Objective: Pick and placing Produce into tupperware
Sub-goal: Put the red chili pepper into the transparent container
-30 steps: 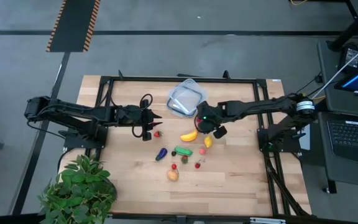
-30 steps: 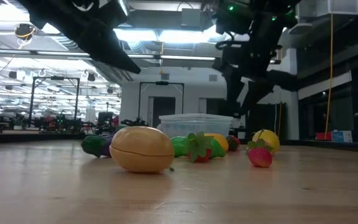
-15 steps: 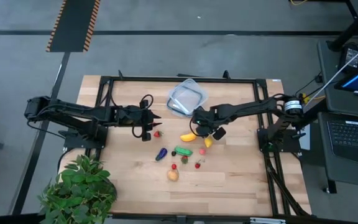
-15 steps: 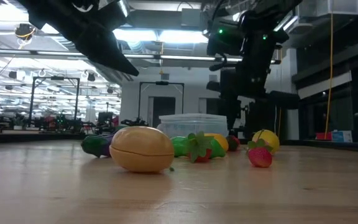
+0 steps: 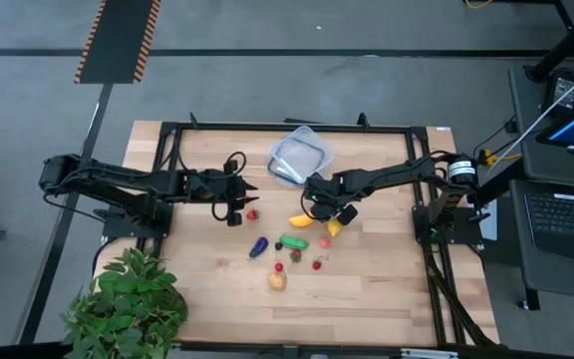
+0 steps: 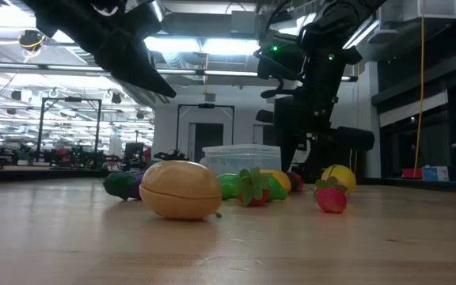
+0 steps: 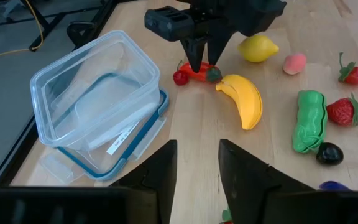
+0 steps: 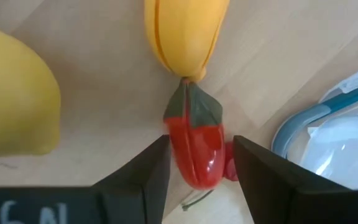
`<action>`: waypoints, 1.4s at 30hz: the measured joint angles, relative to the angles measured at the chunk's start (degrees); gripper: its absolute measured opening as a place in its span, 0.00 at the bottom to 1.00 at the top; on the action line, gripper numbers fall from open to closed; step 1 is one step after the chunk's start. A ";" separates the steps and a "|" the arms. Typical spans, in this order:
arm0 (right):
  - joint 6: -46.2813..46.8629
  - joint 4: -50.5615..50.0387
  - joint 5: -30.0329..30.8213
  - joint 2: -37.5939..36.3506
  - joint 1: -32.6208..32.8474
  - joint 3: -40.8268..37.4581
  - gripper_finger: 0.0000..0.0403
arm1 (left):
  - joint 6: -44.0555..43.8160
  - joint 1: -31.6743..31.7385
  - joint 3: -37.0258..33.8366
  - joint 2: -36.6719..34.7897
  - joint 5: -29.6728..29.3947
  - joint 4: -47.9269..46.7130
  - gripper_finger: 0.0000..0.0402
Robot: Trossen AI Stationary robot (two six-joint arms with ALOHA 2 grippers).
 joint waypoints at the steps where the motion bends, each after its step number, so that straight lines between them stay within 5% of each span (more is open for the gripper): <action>1: 0.00 0.05 0.00 0.00 0.00 0.00 0.43 | 0.00 0.00 0.00 0.00 0.00 -0.04 0.27; 32: 2.95 2.35 -1.03 3.74 -0.48 0.02 0.43 | 0.01 -0.02 -0.02 -0.02 0.01 -0.80 0.28; 42: 6.22 2.89 -0.13 3.78 -0.55 0.00 0.29 | 0.02 -0.02 -0.02 -0.02 0.00 -0.79 0.23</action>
